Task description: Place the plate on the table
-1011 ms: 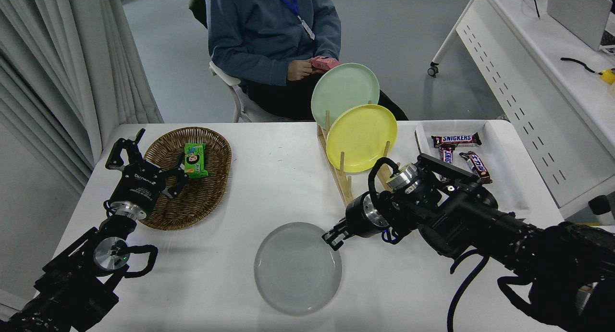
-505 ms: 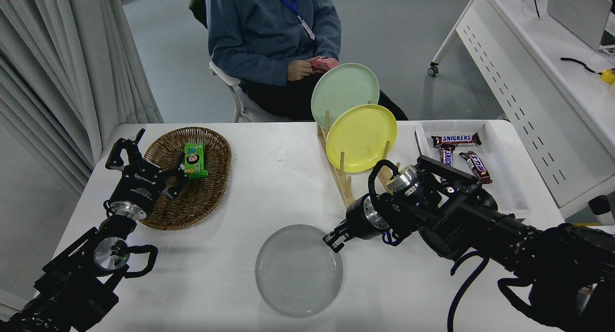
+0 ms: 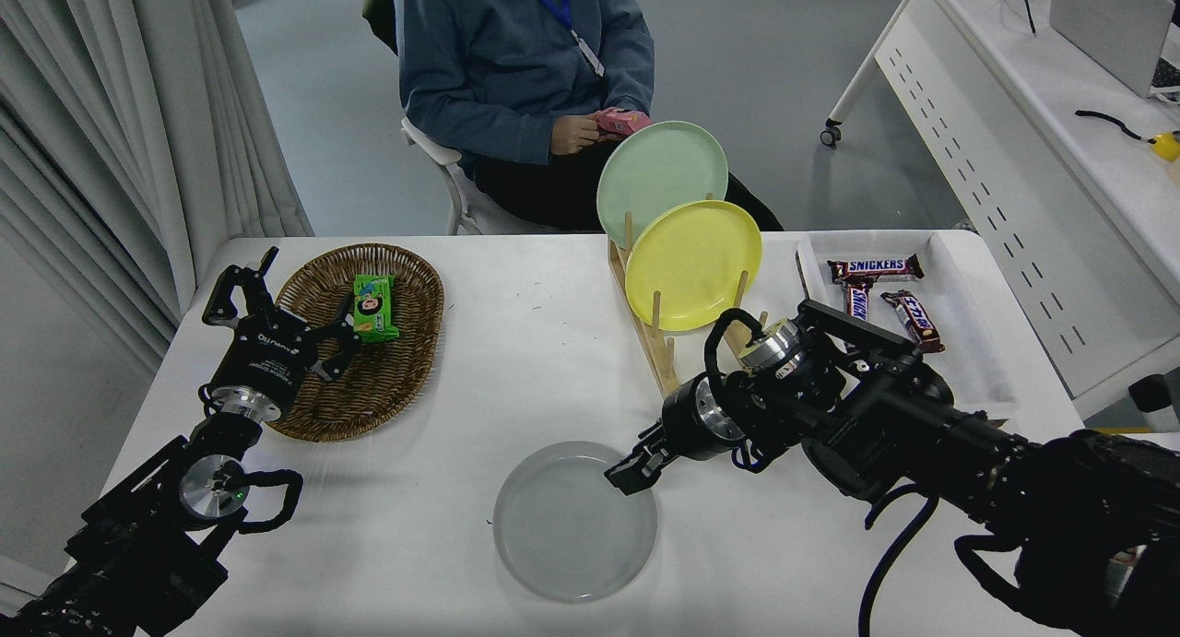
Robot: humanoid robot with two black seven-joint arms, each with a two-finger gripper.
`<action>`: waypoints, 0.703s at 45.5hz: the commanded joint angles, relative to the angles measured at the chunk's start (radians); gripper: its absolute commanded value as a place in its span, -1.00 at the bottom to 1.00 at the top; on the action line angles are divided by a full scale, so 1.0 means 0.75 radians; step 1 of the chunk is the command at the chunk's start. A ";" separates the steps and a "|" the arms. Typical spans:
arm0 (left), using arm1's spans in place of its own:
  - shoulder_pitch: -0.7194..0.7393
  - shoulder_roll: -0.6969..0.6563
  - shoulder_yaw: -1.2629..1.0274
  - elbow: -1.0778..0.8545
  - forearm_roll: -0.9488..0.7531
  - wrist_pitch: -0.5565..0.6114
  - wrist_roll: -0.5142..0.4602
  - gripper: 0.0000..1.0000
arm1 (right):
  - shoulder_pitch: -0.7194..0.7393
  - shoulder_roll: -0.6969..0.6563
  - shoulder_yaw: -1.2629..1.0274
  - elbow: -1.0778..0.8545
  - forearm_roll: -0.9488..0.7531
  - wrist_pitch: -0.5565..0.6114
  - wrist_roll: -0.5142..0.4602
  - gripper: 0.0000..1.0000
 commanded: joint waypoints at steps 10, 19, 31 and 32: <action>0.000 0.000 0.000 -0.001 0.000 0.001 0.000 1.00 | -0.021 0.000 0.389 0.024 -0.428 0.581 0.236 1.00; 0.000 0.000 0.000 0.001 0.000 0.001 0.000 1.00 | 0.065 0.000 0.452 0.046 -0.569 0.573 0.516 1.00; 0.000 0.000 0.000 0.001 0.000 -0.001 0.000 1.00 | 0.182 -0.309 0.479 0.028 -0.592 0.640 0.601 1.00; 0.000 0.000 0.000 0.001 0.000 0.001 0.000 1.00 | 0.186 -0.335 0.479 0.022 -0.590 0.663 0.600 1.00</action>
